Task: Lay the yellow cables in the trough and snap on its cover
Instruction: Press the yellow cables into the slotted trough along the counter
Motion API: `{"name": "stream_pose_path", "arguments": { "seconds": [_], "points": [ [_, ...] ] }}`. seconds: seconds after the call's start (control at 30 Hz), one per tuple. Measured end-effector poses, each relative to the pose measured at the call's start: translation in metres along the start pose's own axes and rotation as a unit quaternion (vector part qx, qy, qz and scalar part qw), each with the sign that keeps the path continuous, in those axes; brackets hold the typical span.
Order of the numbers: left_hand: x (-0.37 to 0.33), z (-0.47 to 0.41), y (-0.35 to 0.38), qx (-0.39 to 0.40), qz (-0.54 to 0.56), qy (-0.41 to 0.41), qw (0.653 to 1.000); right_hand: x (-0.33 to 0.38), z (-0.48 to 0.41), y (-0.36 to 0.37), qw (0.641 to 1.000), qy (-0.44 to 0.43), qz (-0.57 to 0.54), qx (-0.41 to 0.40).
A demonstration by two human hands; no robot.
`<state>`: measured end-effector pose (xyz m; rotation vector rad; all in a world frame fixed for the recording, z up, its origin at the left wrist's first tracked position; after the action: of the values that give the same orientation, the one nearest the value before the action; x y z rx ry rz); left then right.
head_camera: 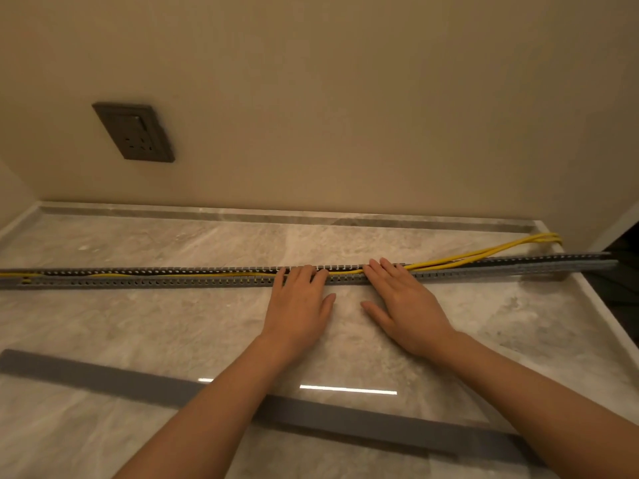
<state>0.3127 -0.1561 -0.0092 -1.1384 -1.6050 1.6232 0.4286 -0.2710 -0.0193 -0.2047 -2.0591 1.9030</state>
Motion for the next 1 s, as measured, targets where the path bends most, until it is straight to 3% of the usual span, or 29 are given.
{"name": "stream_pose_path", "arguments": {
  "seconds": [0.27, 0.47, 0.7, 1.0],
  "points": [
    [-0.049, -0.040, -0.019, -0.057, 0.068, 0.019, 0.996, -0.020, -0.001, -0.035, 0.988, -0.001, -0.153, 0.025],
    [-0.086, -0.075, 0.000, -0.009, 0.109, 0.026, 0.994, -0.066, 0.007, -0.063, 0.988, 0.025, -0.153, 0.001],
    [-0.108, -0.096, 0.032, 0.075, 0.156, -0.038, 0.984, -0.137, 0.005, -0.069, 0.983, 0.105, -0.150, 0.003],
    [-0.109, -0.097, 0.055, 0.132, 0.052, -0.018, 0.990, -0.202, 0.007, -0.069, 0.976, 0.198, -0.093, 0.018]
  ]
}}
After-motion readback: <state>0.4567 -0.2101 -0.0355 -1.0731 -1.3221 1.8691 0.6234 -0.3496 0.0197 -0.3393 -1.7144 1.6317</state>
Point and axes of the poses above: each hand's wrist, its own z-axis away from the middle knuckle, its own y-axis out of the palm, x = y × z, the point moved 5 cm from there along -z, towards the middle knuckle, and after that the axes turned 7 degrees about x, right-handed, at the moved point
